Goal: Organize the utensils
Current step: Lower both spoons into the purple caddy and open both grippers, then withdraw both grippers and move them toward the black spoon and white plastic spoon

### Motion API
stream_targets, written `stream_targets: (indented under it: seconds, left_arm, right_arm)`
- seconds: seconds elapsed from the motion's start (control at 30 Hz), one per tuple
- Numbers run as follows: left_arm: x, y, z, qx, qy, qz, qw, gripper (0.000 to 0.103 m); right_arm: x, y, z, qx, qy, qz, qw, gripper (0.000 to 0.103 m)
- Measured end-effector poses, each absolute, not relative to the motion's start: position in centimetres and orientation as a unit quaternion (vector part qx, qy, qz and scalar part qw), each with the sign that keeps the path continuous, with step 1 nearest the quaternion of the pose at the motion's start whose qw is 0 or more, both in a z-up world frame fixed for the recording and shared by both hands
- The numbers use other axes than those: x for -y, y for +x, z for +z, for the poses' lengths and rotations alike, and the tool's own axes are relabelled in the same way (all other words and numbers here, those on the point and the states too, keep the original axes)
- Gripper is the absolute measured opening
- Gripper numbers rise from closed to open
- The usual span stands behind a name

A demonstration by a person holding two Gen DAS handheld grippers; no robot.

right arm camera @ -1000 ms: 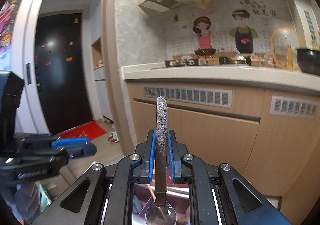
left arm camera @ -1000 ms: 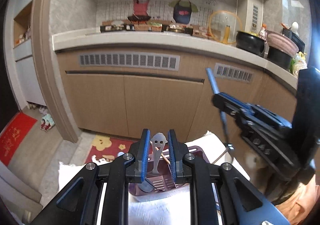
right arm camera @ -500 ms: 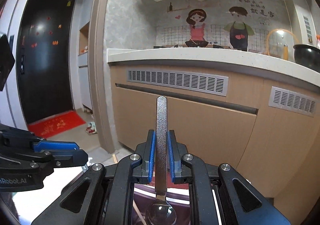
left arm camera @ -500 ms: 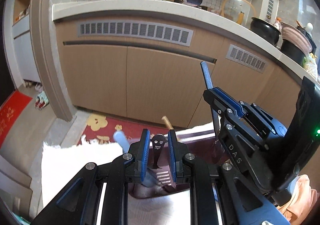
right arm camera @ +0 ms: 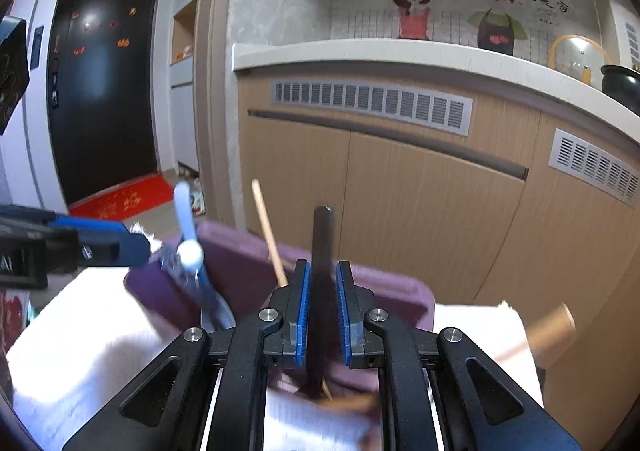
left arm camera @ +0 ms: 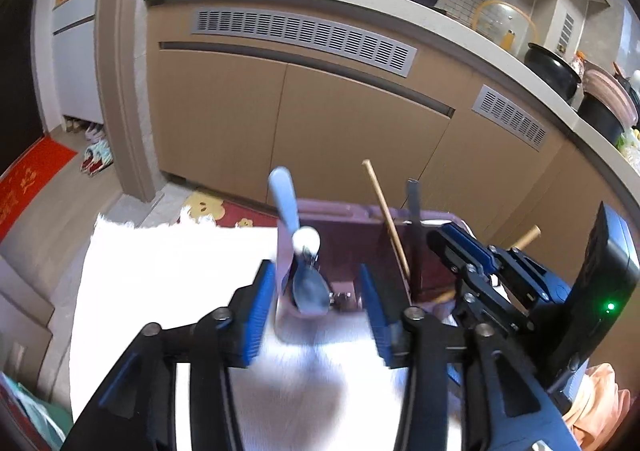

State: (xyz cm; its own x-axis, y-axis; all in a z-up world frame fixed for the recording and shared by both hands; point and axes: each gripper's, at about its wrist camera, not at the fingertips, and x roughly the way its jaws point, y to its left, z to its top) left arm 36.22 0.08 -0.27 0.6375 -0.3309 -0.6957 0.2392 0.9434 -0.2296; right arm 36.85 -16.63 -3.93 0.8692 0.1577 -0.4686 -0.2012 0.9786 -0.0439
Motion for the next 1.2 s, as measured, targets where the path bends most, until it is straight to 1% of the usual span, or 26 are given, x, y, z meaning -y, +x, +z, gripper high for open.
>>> stream_targets:
  seconds: [0.03,0.13,0.23,0.3,0.43,0.6,0.7,0.87,1.03,1.2]
  left_arm:
    - [-0.2,35.9,-0.3,-0.398,-0.059,-0.157,0.902,0.05]
    - [-0.3,34.2,-0.3,-0.399,-0.055,-0.147,0.904,0.058]
    - [0.2,32.7,-0.6,-0.409,-0.048,-0.142,0.9,0.065]
    - [0.8,31.8,-1.2,-0.426,-0.047,-0.142,0.892,0.066]
    - [2.6,30.3,-3.4,-0.474,-0.04,-0.163,0.865,0.066]
    - [5.4,27.3,-6.6,-0.519,0.002,-0.188,0.834,0.066]
    - [6.4,25.8,-7.6,-0.533,0.016,-0.197,0.823,0.066]
    - [6.6,23.7,-7.8,-0.53,0.044,-0.186,0.826,0.066]
    - [5.6,22.5,-7.4,-0.521,0.06,-0.173,0.834,0.073]
    - [4.4,22.3,-7.4,-0.522,0.056,-0.168,0.834,0.074]
  right_arm:
    - [16.7,36.3,-3.9,-0.243,-0.05,0.096,0.964,0.015]
    - [17.5,34.3,-3.3,-0.251,-0.051,0.1,0.962,0.015]
    - [19.0,32.0,-2.3,-0.263,-0.046,0.11,0.957,0.021]
    - [20.0,30.6,-2.0,-0.287,-0.047,0.109,0.951,0.03]
    - [21.9,27.8,-3.1,-0.375,-0.066,0.118,0.917,0.031]
    - [23.7,23.5,-6.5,-0.434,-0.1,0.109,0.889,0.031]
    - [24.8,21.8,-8.0,-0.455,-0.087,0.113,0.879,0.031]
    - [25.5,21.7,-9.4,-0.469,-0.06,0.127,0.872,0.031]
    - [25.1,23.8,-10.4,-0.482,-0.038,0.135,0.865,0.031]
    - [24.6,25.2,-11.2,-0.499,-0.027,0.13,0.856,0.031]
